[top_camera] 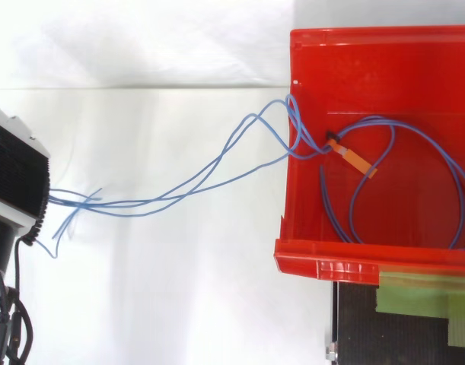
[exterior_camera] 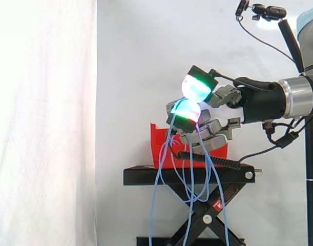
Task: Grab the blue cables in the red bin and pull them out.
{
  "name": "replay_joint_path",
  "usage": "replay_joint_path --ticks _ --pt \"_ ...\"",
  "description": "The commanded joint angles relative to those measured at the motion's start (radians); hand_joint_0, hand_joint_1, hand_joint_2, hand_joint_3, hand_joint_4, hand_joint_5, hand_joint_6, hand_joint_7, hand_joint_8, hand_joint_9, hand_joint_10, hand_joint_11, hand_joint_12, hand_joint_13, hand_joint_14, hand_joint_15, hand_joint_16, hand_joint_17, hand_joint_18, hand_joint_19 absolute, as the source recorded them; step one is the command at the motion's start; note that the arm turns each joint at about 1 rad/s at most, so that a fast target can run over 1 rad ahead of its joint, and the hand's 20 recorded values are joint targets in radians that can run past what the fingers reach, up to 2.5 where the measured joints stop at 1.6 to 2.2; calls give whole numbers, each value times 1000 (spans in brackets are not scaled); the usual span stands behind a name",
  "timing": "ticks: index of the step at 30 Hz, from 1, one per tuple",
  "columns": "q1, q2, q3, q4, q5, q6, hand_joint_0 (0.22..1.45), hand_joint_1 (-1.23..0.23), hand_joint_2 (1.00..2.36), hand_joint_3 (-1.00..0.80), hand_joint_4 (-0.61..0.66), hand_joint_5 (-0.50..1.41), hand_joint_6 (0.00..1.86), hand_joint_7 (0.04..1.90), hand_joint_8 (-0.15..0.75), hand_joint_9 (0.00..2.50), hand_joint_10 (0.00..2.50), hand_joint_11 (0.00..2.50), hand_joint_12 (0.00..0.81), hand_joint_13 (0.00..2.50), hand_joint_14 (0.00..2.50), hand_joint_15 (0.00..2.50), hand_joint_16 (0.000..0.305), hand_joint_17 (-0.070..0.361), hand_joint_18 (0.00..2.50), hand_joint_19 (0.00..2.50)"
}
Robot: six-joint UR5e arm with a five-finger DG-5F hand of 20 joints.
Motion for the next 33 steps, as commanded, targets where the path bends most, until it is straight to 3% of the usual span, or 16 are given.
replay_joint_path --ticks 1,33 --pt "0 0 0 0 0 0 988 -1018 1003 -901 26 529 1193 469 237 533 2500 1307 325 792 2500 1226 38 86 1284 1724" --pt "0 1 0 0 0 -1 989 -1015 1003 -910 33 531 1190 471 231 535 2500 1321 327 794 2500 1232 39 87 1272 1711"
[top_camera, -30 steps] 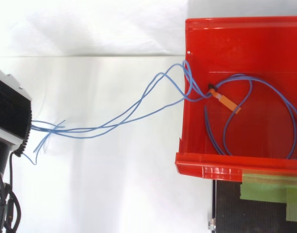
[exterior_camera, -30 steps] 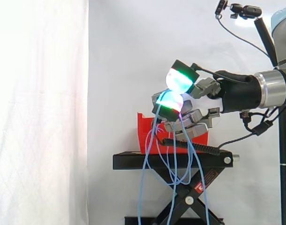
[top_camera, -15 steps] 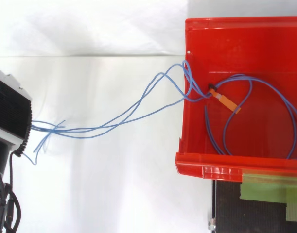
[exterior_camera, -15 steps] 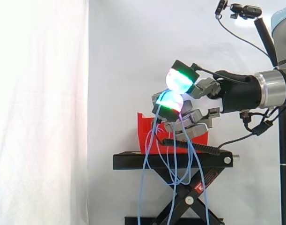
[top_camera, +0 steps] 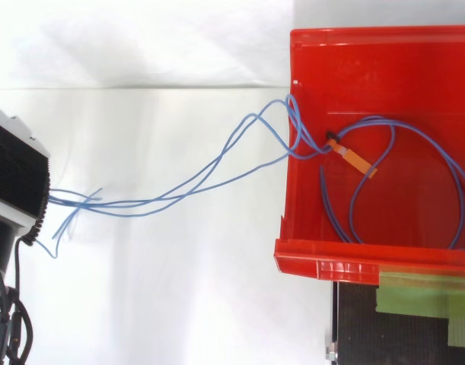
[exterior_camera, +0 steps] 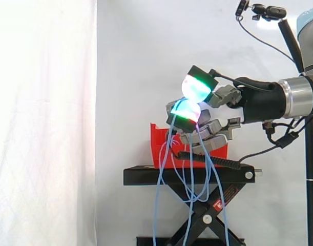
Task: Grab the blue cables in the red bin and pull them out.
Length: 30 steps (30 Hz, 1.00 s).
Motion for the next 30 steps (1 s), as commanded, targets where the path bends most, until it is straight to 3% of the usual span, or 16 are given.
replay_joint_path --ticks 1,30 --pt "0 0 0 0 0 1 989 -1015 1003 -906 33 531 1190 471 231 535 2500 1320 325 795 2500 1199 38 85 1272 1704" --pt "0 0 0 0 0 1 990 -1014 1003 -907 34 532 1188 473 231 537 2500 1327 325 798 2500 1218 39 88 1269 1692"
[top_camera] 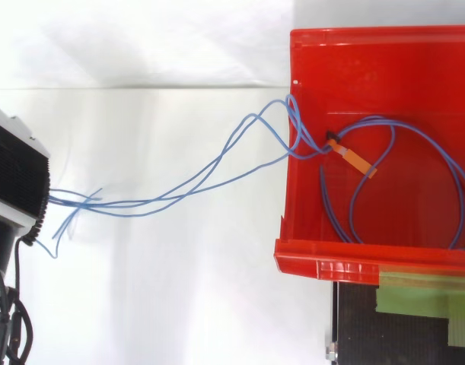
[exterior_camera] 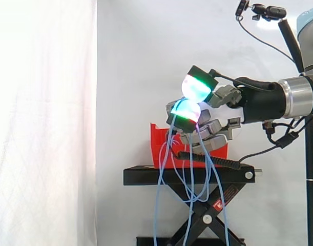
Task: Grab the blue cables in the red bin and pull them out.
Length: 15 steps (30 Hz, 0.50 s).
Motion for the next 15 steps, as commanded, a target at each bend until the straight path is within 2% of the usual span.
replay_joint_path --ticks 1,15 --pt "0 0 0 0 0 1 990 -1014 1003 -907 35 532 1189 472 229 538 2500 1300 325 798 2500 1218 38 86 1268 1699" --pt "0 0 0 0 0 -1 991 -1013 1003 -909 33 532 1189 472 231 538 2500 1329 325 799 2500 1221 38 86 1265 1694"
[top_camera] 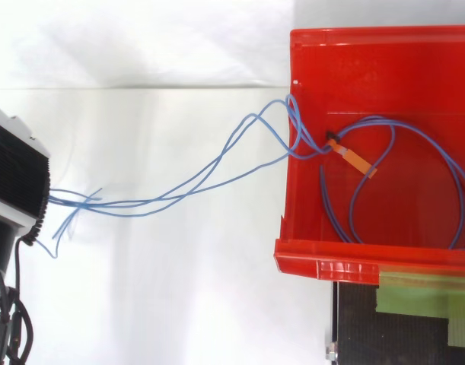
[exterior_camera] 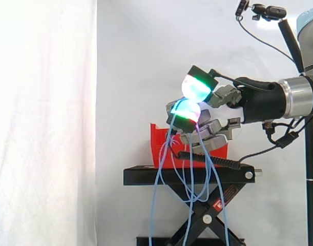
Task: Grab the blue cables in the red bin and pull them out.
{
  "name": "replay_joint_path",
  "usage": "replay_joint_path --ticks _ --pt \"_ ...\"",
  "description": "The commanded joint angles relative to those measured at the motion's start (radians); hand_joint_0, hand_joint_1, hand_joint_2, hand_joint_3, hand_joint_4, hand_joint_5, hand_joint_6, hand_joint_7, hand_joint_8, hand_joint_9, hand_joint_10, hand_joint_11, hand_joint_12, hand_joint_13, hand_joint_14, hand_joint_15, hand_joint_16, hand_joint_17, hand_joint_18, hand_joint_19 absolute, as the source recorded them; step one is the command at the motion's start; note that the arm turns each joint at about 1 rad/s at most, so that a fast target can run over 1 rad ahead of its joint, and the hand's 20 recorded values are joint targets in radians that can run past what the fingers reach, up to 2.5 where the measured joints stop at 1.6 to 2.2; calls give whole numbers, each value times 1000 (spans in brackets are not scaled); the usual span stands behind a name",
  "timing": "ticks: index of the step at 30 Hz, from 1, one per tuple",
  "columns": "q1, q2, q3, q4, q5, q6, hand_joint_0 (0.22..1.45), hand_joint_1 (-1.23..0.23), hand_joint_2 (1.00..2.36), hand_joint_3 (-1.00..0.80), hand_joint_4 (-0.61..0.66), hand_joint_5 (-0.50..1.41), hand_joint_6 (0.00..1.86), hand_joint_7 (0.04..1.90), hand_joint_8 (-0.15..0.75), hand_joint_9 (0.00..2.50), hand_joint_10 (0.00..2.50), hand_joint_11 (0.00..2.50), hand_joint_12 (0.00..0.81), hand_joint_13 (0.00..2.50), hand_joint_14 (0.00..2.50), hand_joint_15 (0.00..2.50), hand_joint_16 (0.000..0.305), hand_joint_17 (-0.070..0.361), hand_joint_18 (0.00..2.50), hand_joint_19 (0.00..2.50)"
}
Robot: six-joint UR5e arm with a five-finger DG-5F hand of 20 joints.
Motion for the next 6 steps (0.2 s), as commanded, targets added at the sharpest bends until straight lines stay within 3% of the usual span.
replay_joint_path --ticks 1,6 --pt "0 0 0 0 0 1 991 -1012 1003 -910 33 532 1188 473 231 538 2500 1329 324 799 2500 1213 39 88 1265 1692" --pt "0 0 0 0 0 1 990 -1012 1004 -907 26 532 1187 476 231 537 2500 1330 325 799 2500 1221 39 87 1265 1694"
